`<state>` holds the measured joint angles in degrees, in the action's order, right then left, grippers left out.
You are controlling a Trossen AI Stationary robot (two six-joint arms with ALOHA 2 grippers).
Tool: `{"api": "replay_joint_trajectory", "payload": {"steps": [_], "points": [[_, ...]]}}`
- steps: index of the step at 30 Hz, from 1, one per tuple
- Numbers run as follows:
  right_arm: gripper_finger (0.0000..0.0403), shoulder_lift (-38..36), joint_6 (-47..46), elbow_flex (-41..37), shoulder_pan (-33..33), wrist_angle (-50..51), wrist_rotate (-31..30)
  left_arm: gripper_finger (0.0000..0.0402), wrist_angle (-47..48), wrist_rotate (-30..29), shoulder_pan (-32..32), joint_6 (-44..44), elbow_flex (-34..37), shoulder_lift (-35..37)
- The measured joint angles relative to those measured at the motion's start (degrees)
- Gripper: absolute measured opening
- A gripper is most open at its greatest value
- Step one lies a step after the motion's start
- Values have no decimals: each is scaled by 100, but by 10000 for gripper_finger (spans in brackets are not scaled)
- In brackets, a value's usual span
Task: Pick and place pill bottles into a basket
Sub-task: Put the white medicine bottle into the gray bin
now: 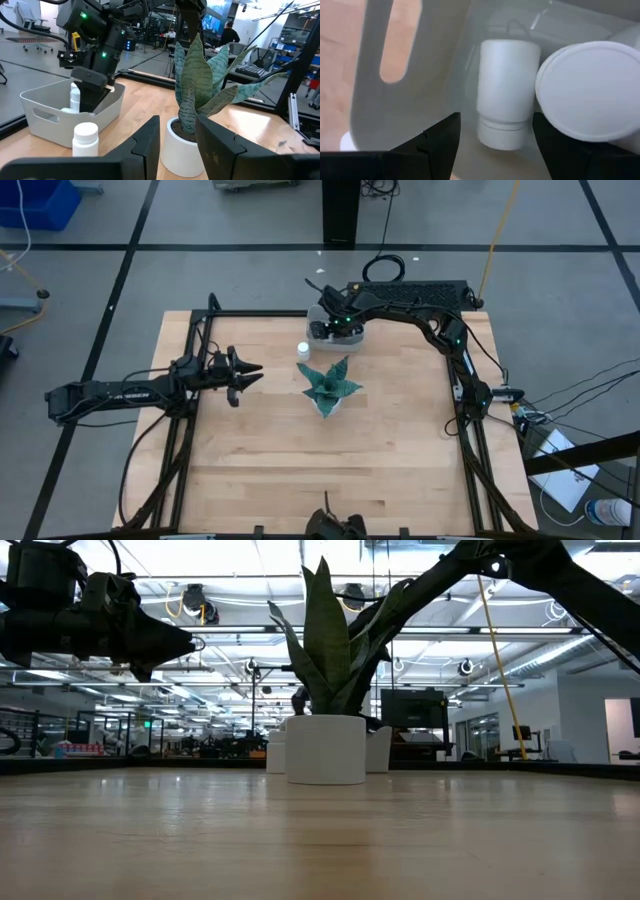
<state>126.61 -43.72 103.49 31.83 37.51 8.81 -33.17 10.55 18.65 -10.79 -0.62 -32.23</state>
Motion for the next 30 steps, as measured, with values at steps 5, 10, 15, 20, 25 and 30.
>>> {"api": "replay_joint_trajectory", "payload": {"steps": [5,10,15,20,25,30], "points": [[242,13,-57,0,-9,0,17,127,0,0,0,0,0,0],[242,134,74,16,-45,71,0,127,-1,-2,0,4,0,0],[235,168,143,21,-83,22,-41,127,-2,-4,0,3,0,0],[182,179,301,13,-80,48,-134,127,-3,-7,0,6,0,0],[133,186,377,6,-39,10,-122,127,-4,-7,0,-19,0,0],[109,190,566,6,-26,-123,-107,127,-4,-8,0,-30,0,0]]}}
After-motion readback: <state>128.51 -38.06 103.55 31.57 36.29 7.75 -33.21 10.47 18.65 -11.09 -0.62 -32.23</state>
